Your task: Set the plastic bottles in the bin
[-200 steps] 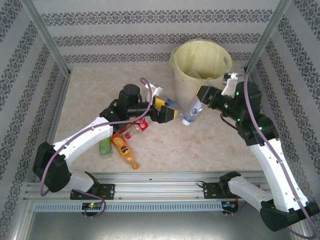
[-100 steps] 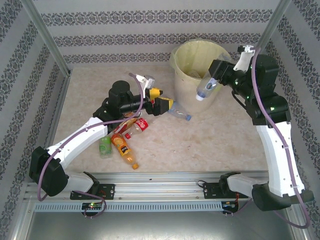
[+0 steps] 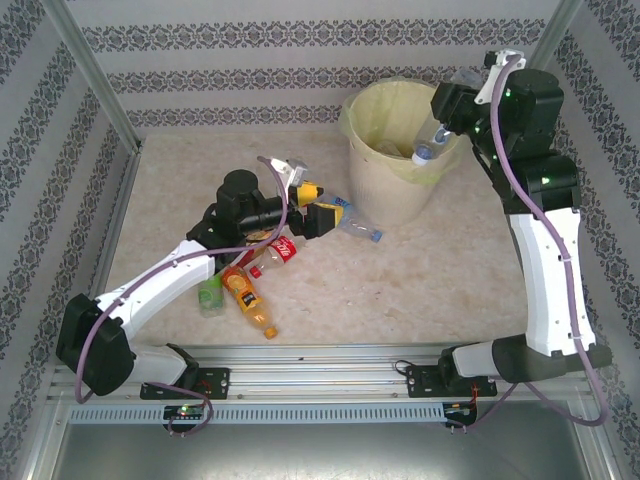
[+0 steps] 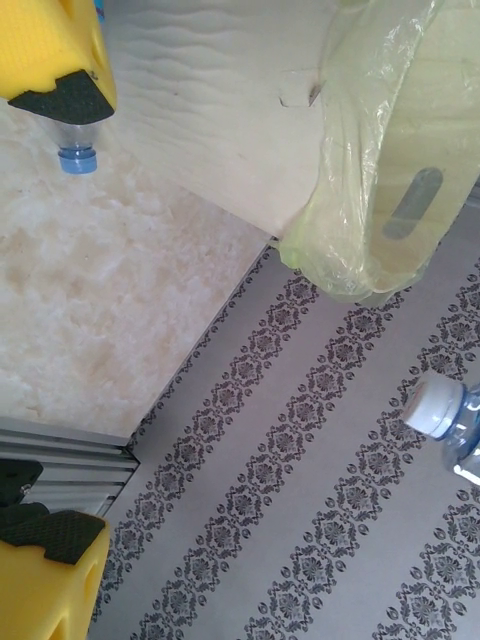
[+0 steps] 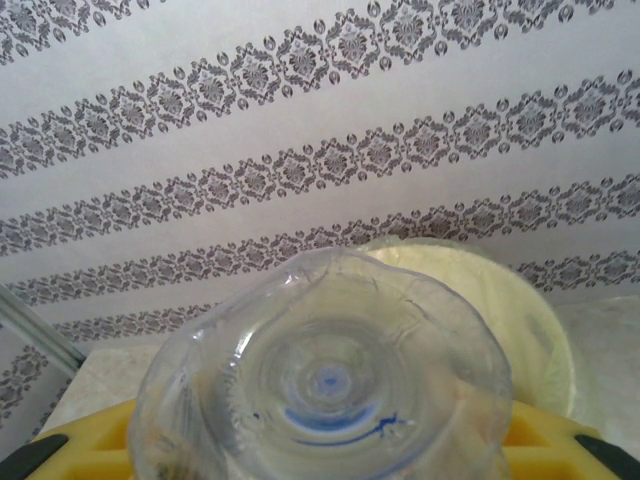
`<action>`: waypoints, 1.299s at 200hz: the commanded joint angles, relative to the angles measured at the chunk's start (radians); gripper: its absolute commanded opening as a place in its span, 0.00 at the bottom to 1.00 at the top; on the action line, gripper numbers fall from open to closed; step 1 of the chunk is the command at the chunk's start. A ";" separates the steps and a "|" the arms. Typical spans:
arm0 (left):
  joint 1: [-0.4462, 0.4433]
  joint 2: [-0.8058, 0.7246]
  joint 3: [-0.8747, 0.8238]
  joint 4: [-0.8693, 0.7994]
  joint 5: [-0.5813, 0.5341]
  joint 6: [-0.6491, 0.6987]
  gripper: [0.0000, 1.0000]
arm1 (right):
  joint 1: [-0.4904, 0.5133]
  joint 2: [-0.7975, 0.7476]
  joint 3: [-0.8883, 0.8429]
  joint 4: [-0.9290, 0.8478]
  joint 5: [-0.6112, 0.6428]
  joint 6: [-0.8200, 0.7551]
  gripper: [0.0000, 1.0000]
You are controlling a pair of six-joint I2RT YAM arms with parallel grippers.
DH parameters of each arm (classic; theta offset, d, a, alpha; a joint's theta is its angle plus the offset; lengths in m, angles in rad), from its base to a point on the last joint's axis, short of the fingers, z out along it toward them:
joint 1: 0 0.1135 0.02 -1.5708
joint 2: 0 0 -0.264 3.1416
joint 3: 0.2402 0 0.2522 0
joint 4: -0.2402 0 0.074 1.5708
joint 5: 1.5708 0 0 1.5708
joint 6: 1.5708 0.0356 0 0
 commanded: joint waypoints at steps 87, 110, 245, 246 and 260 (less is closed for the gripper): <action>0.011 -0.046 -0.033 0.052 -0.017 0.056 1.00 | -0.018 0.116 0.128 0.007 0.078 -0.088 0.44; 0.011 -0.045 -0.037 0.049 -0.020 0.061 1.00 | -0.020 0.145 0.153 0.000 0.092 -0.099 0.44; 0.011 -0.051 -0.041 0.011 -0.060 0.122 1.00 | -0.019 0.387 0.346 -0.064 0.061 -0.146 0.44; 0.011 -0.051 -0.041 0.013 -0.060 0.122 1.00 | -0.019 0.389 0.347 -0.065 0.060 -0.145 0.45; 0.011 -0.040 -0.034 -0.002 -0.060 0.125 1.00 | -0.019 0.420 0.359 -0.079 0.034 -0.140 0.44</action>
